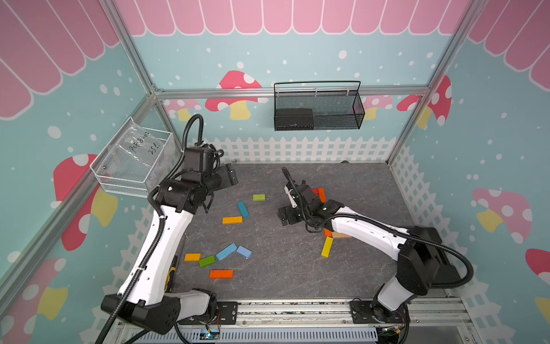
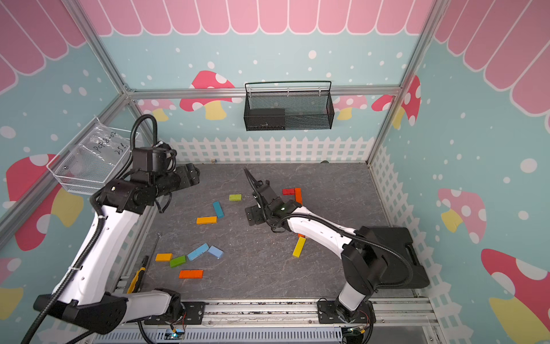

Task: Assemble a giraffe with building blocks
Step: Pick up the building block from the center of the board.

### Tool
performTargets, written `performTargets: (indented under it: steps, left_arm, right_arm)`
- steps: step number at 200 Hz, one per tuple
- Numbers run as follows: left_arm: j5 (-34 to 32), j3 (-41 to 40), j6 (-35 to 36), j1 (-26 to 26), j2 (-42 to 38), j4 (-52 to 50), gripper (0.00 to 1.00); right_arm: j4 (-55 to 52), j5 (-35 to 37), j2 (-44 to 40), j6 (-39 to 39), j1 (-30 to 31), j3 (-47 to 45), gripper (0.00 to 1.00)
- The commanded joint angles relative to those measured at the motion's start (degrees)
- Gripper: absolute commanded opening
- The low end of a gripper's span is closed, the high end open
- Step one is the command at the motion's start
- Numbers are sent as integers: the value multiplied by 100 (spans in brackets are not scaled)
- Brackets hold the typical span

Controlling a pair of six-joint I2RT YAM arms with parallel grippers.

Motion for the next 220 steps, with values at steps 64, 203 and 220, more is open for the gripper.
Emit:
performTargets:
  steps: [64,203,220]
  left_arm:
    - [401,-1701,-543,681,-2236,128,88]
    - [1083,-2238,-1024,689,-2860,270,87]
    - [1089,-2249,-1033,689,-2868,273,87]
  right_arm:
    - [-839,216,2984,-653,569,3322,77]
    - [-834,68,5287,-710,587,5986,60]
    - [-774,117,5458,-678,587,6143,60]
